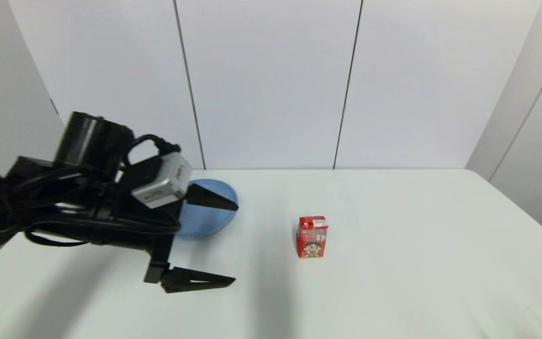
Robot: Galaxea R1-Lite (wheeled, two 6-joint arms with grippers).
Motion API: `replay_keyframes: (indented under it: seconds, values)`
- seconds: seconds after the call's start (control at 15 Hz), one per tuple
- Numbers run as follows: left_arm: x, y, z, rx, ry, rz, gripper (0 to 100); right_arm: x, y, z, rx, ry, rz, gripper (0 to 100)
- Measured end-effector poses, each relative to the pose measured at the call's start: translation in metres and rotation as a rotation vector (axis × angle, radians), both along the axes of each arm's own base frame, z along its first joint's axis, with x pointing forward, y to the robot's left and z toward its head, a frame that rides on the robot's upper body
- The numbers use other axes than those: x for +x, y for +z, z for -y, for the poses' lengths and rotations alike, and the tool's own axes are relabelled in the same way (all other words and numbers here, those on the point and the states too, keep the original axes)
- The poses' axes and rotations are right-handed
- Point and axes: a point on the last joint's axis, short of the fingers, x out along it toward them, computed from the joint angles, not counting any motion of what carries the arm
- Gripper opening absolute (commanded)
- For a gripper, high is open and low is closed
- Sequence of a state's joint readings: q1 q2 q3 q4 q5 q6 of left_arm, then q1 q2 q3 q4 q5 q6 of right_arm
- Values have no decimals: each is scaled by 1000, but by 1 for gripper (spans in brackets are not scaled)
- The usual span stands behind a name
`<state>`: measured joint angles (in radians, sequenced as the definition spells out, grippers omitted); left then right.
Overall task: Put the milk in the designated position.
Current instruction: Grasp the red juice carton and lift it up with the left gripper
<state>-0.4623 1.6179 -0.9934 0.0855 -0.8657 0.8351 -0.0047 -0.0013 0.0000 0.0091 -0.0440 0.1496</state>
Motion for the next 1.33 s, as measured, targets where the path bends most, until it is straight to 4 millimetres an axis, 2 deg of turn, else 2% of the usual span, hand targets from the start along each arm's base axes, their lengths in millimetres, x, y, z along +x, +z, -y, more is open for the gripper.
replay_keyframes:
  seconds: [0.33, 0.53, 0.73, 1.0, 1.33]
  values:
    - [53, -36, 46, 41, -6, -149, 100, 0, 0, 0, 0, -1, 0, 100]
    - [73, -58, 62, 83, 46, -218, 100, 0, 0, 0, 0, 0, 0, 100]
    - [92, -68, 74, 93, 94, -256, 100, 0, 0, 0, 0, 0, 0, 100]
    - [108, -75, 88, 86, 122, -292, 100, 0, 0, 0, 0, 0, 0, 100]
    - [107, -76, 114, 74, 93, -315, 100, 0, 0, 0, 0, 0, 0, 100]
